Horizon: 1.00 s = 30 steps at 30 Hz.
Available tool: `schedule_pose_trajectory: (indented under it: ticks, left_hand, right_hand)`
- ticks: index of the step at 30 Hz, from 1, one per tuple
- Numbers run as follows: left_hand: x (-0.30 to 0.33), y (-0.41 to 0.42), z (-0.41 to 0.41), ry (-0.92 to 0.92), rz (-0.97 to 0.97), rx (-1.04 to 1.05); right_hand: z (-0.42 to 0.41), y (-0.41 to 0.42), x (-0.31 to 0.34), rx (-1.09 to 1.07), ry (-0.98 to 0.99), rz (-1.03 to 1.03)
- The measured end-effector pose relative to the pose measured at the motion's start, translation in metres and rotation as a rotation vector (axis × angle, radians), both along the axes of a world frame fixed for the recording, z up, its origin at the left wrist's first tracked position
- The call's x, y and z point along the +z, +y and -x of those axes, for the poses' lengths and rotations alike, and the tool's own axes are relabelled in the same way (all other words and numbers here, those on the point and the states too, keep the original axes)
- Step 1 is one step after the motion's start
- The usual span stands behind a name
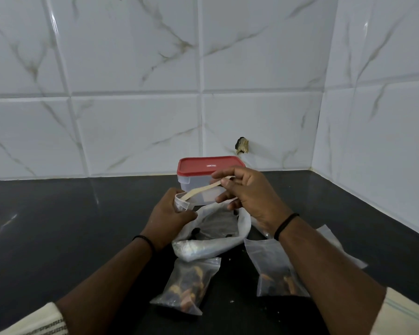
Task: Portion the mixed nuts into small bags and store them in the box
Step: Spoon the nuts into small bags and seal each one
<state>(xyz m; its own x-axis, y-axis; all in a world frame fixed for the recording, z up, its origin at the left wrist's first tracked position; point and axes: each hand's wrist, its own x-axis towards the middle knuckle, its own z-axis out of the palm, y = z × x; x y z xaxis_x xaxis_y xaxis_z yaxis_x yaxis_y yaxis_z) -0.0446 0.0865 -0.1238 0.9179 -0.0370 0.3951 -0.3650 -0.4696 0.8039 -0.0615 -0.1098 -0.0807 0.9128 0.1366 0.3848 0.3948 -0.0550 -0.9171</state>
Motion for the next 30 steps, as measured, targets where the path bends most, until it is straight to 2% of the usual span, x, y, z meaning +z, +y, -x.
schedule_pose_trajectory:
  ticks: [4, 10, 12, 15, 18, 22, 26, 28, 30]
  left_hand:
    - [-0.001, 0.001, -0.001, -0.012, 0.018, 0.005]
    - [-0.003, 0.002, -0.003, -0.018, 0.057, 0.012]
    - [-0.004, 0.002, -0.004, -0.029, 0.065, 0.012]
    - [-0.003, 0.001, -0.003, -0.033, 0.110, 0.007]
    - [0.000, 0.000, 0.001, 0.002, 0.303, -0.051]
    - [0.007, -0.001, 0.006, -0.085, 0.559, -0.169]
    - [0.013, -0.001, 0.012, -0.118, 0.653, -0.242]
    - [0.014, -0.001, 0.014, -0.082, 0.659, -0.284]
    - [0.014, -0.001, 0.014, -0.020, 0.681, -0.339]
  right_hand:
    - [0.000, -0.003, 0.002, -0.032, 0.044, -0.096]
    - [-0.006, -0.008, 0.000, -0.250, 0.123, -0.240]
    - [-0.010, -0.014, -0.003, -0.312, 0.156, -0.216]
    - [-0.017, -0.024, -0.008, -0.379, 0.223, -0.090]
    - [-0.021, -0.028, -0.016, -0.426, 0.264, 0.069]
    - [-0.029, -0.035, -0.024, -0.626, 0.148, 0.585]
    - [-0.037, -0.035, -0.035, -0.824, 0.020, 0.943]
    - [-0.033, -0.030, -0.033, -0.871, -0.106, 0.933]
    - [-0.028, -0.023, -0.028, -0.760, -0.258, 0.744]
